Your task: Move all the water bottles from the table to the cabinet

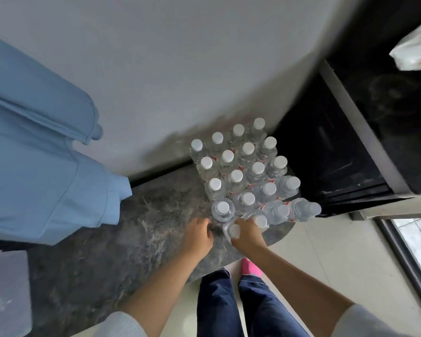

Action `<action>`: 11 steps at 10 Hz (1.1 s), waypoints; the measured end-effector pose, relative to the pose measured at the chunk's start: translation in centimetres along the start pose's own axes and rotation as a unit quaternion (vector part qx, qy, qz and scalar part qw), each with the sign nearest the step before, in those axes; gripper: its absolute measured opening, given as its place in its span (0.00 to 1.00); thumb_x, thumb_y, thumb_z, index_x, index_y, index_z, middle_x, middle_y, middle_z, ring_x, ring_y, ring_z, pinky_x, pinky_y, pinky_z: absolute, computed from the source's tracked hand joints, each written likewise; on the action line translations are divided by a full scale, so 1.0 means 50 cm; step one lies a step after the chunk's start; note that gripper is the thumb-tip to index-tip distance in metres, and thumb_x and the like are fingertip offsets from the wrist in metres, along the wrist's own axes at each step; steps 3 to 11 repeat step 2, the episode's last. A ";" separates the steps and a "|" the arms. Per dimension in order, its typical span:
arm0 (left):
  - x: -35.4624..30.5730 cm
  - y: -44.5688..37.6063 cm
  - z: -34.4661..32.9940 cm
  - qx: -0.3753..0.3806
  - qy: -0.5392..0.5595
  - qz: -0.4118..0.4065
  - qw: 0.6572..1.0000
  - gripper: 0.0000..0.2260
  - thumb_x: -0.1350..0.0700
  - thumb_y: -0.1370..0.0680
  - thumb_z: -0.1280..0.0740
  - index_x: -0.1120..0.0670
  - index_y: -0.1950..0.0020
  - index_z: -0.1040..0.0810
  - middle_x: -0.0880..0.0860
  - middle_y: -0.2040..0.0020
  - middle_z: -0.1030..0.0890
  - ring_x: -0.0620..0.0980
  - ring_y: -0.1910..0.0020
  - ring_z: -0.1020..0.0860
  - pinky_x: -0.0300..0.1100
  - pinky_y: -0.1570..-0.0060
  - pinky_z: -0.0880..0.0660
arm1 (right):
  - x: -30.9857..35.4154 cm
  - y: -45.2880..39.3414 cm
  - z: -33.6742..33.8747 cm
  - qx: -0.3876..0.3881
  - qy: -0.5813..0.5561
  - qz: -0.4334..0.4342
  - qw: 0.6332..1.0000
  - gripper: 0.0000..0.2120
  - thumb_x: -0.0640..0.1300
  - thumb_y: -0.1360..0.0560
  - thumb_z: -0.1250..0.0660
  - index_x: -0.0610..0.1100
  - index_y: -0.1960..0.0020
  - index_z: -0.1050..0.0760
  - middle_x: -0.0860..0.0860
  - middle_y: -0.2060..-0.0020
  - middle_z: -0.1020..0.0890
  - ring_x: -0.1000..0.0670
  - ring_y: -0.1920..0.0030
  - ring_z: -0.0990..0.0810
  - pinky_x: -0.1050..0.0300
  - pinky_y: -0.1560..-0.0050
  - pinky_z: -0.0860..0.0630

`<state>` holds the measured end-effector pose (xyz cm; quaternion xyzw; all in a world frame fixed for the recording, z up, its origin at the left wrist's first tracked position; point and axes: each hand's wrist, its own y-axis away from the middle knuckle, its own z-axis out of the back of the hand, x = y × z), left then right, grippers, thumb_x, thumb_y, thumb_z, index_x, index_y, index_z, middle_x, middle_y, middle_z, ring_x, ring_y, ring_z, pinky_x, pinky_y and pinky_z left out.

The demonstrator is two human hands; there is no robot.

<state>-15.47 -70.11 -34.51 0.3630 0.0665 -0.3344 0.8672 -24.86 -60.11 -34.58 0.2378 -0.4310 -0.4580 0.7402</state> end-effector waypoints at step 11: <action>-0.056 0.007 -0.031 -0.043 0.005 -0.011 0.999 0.20 0.54 0.19 0.42 0.58 0.28 0.38 0.56 0.30 0.33 0.52 0.30 0.35 0.40 0.34 0.36 | -0.033 0.021 0.034 0.037 0.023 0.062 0.997 0.32 0.28 0.28 0.42 0.44 0.26 0.42 0.42 0.31 0.32 0.43 0.35 0.28 0.55 0.38 0.28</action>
